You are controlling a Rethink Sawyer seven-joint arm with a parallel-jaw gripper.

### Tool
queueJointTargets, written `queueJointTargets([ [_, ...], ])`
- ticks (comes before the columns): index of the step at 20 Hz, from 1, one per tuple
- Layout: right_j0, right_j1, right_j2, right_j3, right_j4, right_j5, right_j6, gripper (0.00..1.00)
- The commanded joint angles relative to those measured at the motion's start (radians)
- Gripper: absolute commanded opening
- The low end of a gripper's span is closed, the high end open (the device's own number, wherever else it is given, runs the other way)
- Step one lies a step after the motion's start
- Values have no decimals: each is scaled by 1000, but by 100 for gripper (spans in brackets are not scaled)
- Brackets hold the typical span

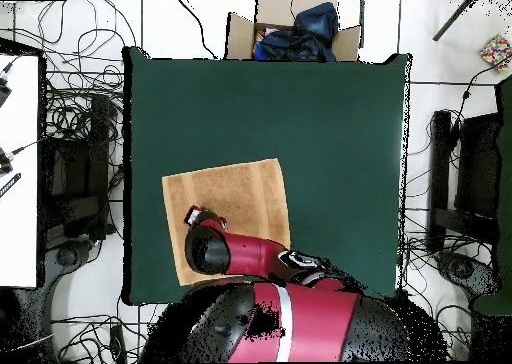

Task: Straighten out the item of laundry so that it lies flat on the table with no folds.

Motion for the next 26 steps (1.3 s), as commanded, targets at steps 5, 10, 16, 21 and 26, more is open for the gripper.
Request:
queueJointTargets([
  [5,79,134,216,-69,164,-150,371,0],
  [10,83,139,212,-66,177,-154,342,0],
  [16,111,109,164,-44,214,-142,313,0],
  [21,128,62,102,-25,241,-45,248,0],
  [26,90,93,75,-44,178,-43,181,0],
])
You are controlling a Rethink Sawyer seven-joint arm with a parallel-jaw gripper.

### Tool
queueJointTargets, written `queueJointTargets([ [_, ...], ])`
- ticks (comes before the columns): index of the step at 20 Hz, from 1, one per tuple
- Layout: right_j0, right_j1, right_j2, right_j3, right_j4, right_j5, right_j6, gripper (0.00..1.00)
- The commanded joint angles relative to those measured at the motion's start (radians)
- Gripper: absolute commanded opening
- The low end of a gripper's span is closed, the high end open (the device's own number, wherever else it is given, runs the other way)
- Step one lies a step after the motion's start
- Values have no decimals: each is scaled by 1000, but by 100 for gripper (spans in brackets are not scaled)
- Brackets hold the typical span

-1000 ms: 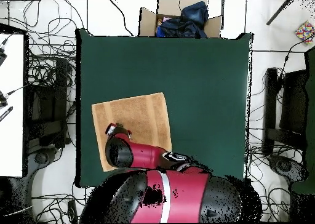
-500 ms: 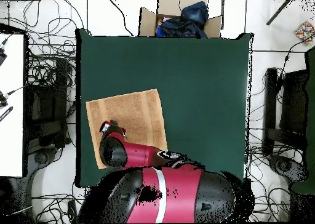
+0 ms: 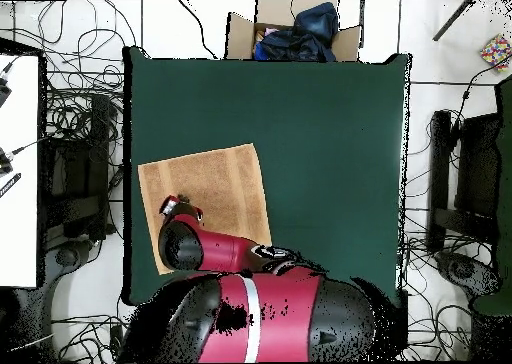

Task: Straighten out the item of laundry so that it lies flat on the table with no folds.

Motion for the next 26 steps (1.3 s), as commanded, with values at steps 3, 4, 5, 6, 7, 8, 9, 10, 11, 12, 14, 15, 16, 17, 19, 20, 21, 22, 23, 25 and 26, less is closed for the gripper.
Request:
queueJointTargets([
  [3,19,53,-47,-18,25,124,130,0],
  [4,32,41,-84,-15,20,120,108,0],
  [5,45,29,-121,-12,16,116,86,0],
  [6,47,27,-140,-20,6,118,66,0],
  [7,58,19,-162,-25,7,125,51,0],
  [8,80,3,-190,-28,16,131,39,0],
  [9,102,-14,-219,-31,24,146,24,0],
  [10,102,-20,-223,-33,22,161,21,0],
  [11,104,-26,-228,-37,17,171,16,0],
  [12,115,-34,-240,-41,20,184,16,0],
  [14,117,-38,-243,-48,14,191,21,0],
  [15,117,-41,-241,-47,14,193,33,0],
  [16,116,-48,-239,-50,9,199,36,0],
  [17,115,-55,-238,-54,4,205,39,0],
  [19,131,-93,-250,-44,12,229,50,0],
  [20,146,-103,-264,-42,19,234,58,0],
  [21,161,-114,-277,-40,27,239,65,0],
  [22,186,-132,-299,-36,42,251,66,0],
  [23,218,-152,-327,-31,64,277,72,0],
  [25,285,-195,-392,-45,91,348,70,0],
  [26,299,-210,-406,-52,92,379,73,0],
])
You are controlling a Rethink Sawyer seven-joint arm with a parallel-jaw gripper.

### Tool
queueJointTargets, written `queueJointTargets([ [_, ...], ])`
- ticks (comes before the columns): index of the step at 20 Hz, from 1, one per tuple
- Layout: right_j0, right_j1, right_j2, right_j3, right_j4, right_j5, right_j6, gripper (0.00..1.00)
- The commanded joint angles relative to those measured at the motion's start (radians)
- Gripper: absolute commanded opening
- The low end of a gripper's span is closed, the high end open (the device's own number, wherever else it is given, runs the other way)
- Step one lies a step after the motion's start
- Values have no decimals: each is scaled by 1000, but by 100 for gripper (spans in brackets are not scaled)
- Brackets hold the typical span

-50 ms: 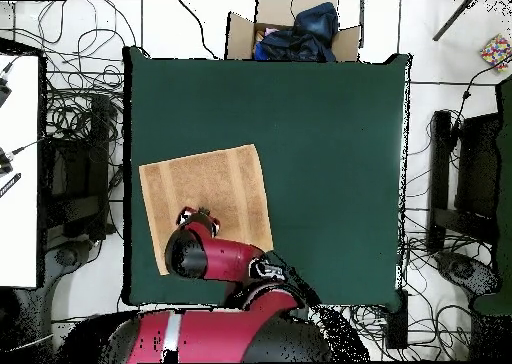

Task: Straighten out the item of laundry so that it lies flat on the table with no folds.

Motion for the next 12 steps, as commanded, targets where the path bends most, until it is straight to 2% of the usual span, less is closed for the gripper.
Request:
queueJointTargets([
  [1,140,-120,-163,-59,88,245,76,0],
  [8,137,-212,-147,-15,50,292,146,0],
  [12,120,-230,-126,4,39,292,162,0],
])
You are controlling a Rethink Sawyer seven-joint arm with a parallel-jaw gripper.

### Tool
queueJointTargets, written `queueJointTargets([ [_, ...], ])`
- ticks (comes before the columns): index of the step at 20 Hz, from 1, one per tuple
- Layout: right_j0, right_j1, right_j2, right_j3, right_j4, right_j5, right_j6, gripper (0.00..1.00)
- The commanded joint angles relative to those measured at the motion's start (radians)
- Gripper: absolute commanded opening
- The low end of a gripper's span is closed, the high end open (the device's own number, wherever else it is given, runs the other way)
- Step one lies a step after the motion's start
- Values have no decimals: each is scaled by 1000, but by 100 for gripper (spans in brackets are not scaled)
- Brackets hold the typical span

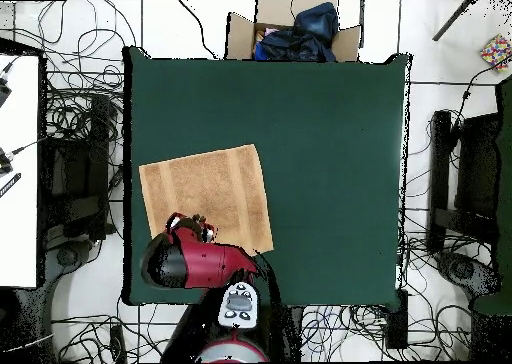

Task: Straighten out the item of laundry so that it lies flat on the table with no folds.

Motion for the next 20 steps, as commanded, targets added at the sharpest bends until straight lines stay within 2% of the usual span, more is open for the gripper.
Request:
queueJointTargets([
  [1,-17,-52,-7,4,28,80,157,0],
  [5,-38,-77,-29,24,-10,82,123,0],
  [11,-209,-89,72,85,-115,43,66,0],
  [16,-246,-119,77,99,-173,53,60,0],
  [20,-241,-169,56,95,-189,121,48,0],
])
